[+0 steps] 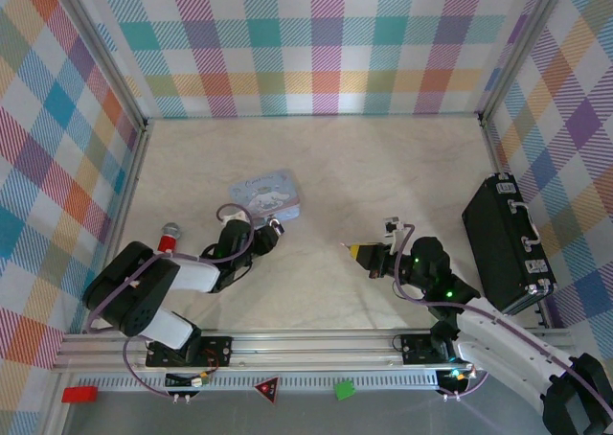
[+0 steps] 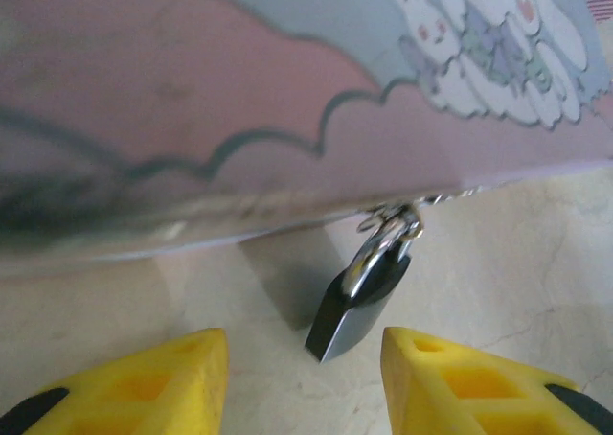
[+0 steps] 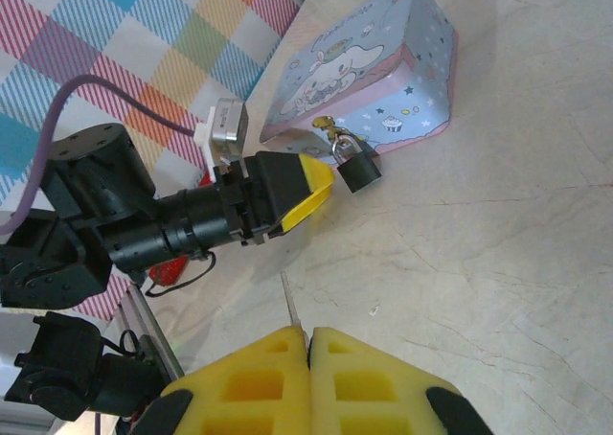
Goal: Unlock a padlock with a key
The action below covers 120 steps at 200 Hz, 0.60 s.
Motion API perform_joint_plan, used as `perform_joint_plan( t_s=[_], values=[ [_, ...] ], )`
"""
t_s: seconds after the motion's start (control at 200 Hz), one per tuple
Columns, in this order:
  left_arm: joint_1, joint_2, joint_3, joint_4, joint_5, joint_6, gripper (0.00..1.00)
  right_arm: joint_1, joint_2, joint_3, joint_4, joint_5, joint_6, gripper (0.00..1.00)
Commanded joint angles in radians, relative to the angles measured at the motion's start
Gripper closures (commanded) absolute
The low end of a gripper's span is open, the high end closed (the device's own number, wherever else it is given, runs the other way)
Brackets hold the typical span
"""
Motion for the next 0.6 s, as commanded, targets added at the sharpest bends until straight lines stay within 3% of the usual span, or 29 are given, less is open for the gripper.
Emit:
perform_joint_plan(
  t_s=[0.0,0.335,0.595],
  values=[
    [0.007,0.085,0.046,0.035,0.043,-0.003,0.55,-0.001,-0.019,0.013,0.018,-0.015,0.016,1.00],
    [0.007,0.160,0.097,0.025,0.048,0.009,0.59,-0.001,-0.015,0.018,0.018,-0.012,0.014,1.00],
    [0.007,0.187,0.090,0.052,0.056,-0.002,0.75,0.000,0.035,0.017,0.066,-0.025,0.049,1.00]
  ],
)
